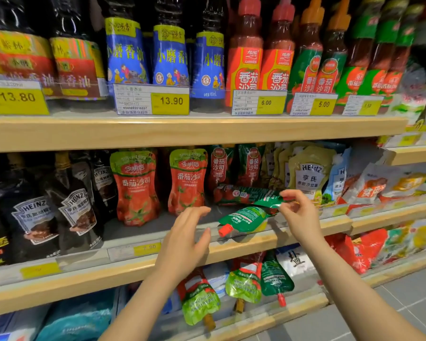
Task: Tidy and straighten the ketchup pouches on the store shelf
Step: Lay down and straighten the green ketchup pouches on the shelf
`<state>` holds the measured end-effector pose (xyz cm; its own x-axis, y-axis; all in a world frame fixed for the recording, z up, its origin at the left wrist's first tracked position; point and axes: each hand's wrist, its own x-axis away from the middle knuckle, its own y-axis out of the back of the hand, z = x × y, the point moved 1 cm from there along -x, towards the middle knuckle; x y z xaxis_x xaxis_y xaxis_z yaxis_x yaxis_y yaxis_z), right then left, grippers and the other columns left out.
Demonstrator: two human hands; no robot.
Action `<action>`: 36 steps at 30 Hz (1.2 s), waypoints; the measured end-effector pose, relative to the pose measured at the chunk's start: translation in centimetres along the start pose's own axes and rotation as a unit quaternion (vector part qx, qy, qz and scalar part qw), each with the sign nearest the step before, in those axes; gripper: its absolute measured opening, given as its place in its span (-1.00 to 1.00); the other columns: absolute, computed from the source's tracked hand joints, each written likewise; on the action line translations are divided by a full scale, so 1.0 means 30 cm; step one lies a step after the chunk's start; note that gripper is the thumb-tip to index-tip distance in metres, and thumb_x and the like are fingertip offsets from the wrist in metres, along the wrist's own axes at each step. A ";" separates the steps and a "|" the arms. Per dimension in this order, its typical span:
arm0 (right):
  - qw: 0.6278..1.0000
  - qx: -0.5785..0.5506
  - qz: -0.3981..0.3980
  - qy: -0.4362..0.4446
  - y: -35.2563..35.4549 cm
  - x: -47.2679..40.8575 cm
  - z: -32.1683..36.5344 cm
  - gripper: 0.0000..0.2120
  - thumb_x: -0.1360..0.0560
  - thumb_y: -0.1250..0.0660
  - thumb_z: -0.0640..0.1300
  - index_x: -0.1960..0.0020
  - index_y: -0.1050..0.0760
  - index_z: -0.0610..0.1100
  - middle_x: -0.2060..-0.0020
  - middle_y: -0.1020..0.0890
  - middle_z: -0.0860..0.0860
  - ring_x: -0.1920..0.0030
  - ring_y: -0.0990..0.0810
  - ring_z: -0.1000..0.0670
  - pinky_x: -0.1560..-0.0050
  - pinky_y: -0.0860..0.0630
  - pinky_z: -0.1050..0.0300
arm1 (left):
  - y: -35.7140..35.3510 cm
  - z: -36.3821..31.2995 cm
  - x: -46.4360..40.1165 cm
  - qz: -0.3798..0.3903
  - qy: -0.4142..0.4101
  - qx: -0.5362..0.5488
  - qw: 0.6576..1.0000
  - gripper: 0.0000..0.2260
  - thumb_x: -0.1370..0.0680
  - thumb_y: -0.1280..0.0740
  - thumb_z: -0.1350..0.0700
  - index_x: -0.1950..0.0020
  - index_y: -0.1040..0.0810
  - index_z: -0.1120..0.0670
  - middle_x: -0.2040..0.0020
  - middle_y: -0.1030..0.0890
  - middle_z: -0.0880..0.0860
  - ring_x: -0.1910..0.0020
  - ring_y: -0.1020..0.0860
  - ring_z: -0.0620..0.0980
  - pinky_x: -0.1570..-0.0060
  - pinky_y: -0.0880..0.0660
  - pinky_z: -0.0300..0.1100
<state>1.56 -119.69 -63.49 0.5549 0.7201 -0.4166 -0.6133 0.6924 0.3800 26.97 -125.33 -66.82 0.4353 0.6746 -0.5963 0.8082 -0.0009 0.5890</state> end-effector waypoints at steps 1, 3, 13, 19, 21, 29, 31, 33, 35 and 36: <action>0.999 0.024 0.000 0.023 0.004 -0.004 0.014 -0.85 -0.43 -0.32 -0.35 0.08 -0.49 -0.13 0.14 -0.57 -0.11 0.23 -0.51 0.06 0.13 -0.52 0.07 | 0.002 -0.013 -0.019 -0.002 -0.006 0.007 1.000 -0.68 -0.52 -0.29 0.09 -0.28 -0.38 -0.02 -0.15 -0.46 -0.12 -0.17 -0.44 -0.15 -0.12 -0.45 -0.13; 0.994 0.057 0.009 0.093 0.002 -0.002 0.050 -0.85 -0.39 -0.38 -0.32 0.21 -0.47 -0.10 0.18 -0.55 -0.10 0.24 -0.50 0.17 0.20 -0.42 0.28 | -0.002 -0.043 -0.065 -0.009 -0.017 0.011 1.000 -0.65 -0.52 -0.32 0.06 -0.29 -0.39 -0.03 -0.17 -0.46 -0.13 -0.18 -0.42 -0.18 -0.13 -0.41 -0.21; 0.960 0.051 0.084 0.261 -0.155 0.116 0.286 -0.76 -0.39 -0.42 -0.14 -0.03 -0.48 -0.02 0.17 -0.49 0.15 0.26 -0.44 0.26 0.24 -0.42 0.37 | -0.021 -0.102 -0.103 -0.099 -0.007 0.050 0.994 -0.77 -0.50 -0.34 0.19 -0.12 -0.58 -0.03 -0.06 -0.59 -0.16 -0.08 -0.52 -0.22 -0.09 -0.46 -0.28; 0.938 0.004 0.232 0.256 -0.132 0.114 0.230 -0.53 -0.25 -0.54 -0.09 -0.12 -0.49 0.01 0.06 -0.55 0.08 0.25 -0.52 0.14 0.21 -0.41 0.40 | 0.066 0.017 -0.010 -0.099 0.050 0.005 0.994 -0.75 -0.40 -0.37 0.34 0.11 -0.65 -0.01 0.07 -0.63 -0.17 0.00 -0.58 -0.17 -0.06 -0.49 -0.19; 0.933 0.081 0.258 0.238 -0.100 0.097 0.148 -0.41 -0.23 -0.55 -0.02 -0.21 -0.45 -0.01 -0.13 -0.52 0.04 -0.06 -0.50 0.09 -0.08 -0.43 0.20 | 0.064 0.033 0.015 -0.064 0.065 -0.002 0.996 -0.73 -0.39 -0.39 0.35 0.14 -0.66 -0.03 0.06 -0.64 -0.16 0.00 -0.58 -0.16 -0.09 -0.49 -0.15; 0.918 0.196 0.211 0.274 -0.106 0.093 0.010 -0.68 -0.45 -0.34 -0.24 -0.18 -0.53 -0.06 -0.23 -0.55 0.02 -0.34 -0.38 -0.02 -0.37 -0.21 0.08 | 0.060 -0.038 0.032 0.007 0.003 -0.064 0.998 -0.59 -0.34 -0.42 0.27 -0.14 -0.53 -0.02 -0.13 -0.55 -0.11 -0.18 -0.46 -0.15 -0.23 -0.38 -0.19; 0.932 0.152 0.212 0.250 -0.064 0.072 -0.001 -0.71 -0.47 -0.30 -0.30 -0.15 -0.55 -0.09 -0.20 -0.56 0.03 -0.33 -0.39 0.02 -0.37 -0.25 0.10 | 0.057 -0.089 0.023 0.034 -0.052 -0.061 0.996 -0.55 -0.32 -0.49 0.14 -0.18 -0.51 -0.03 -0.17 -0.53 -0.13 -0.22 -0.42 -0.20 -0.25 -0.32 -0.28; 0.952 0.072 0.207 0.216 -0.002 0.051 0.007 -0.69 -0.47 -0.26 -0.36 -0.10 -0.59 -0.08 -0.14 -0.58 0.08 -0.28 -0.41 0.13 -0.31 -0.31 0.27 | 0.035 -0.141 -0.004 0.037 -0.076 -0.038 0.996 -0.54 -0.34 -0.50 0.04 -0.21 -0.49 -0.05 -0.18 -0.51 -0.15 -0.24 -0.40 -0.24 -0.24 -0.27 -0.37; 0.962 -0.006 0.205 0.180 0.062 0.028 0.025 -0.66 -0.47 -0.25 -0.39 -0.06 -0.61 -0.03 -0.07 -0.60 0.14 -0.18 -0.45 0.30 -0.18 -0.35 0.47 | -0.014 -0.186 -0.049 0.032 -0.073 -0.014 0.997 -0.56 -0.37 -0.48 0.03 -0.22 -0.48 -0.06 -0.19 -0.52 -0.13 -0.23 -0.42 -0.22 -0.23 -0.29 -0.38; 0.965 -0.038 0.196 0.168 0.092 0.014 0.032 -0.65 -0.46 -0.25 -0.39 -0.03 -0.61 0.00 -0.01 -0.63 0.19 -0.09 -0.48 0.37 -0.10 -0.40 0.49 | -0.048 -0.205 -0.075 0.033 -0.062 -0.007 0.997 -0.56 -0.39 -0.47 0.04 -0.25 -0.48 -0.05 -0.21 -0.52 -0.11 -0.23 -0.43 -0.19 -0.23 -0.30 -0.36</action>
<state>0.63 -117.43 -61.83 0.0659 0.8620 -0.5026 -0.7861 0.3551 0.5060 22.39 -122.31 -62.96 0.5343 0.5768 -0.6179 0.7706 -0.0319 0.6365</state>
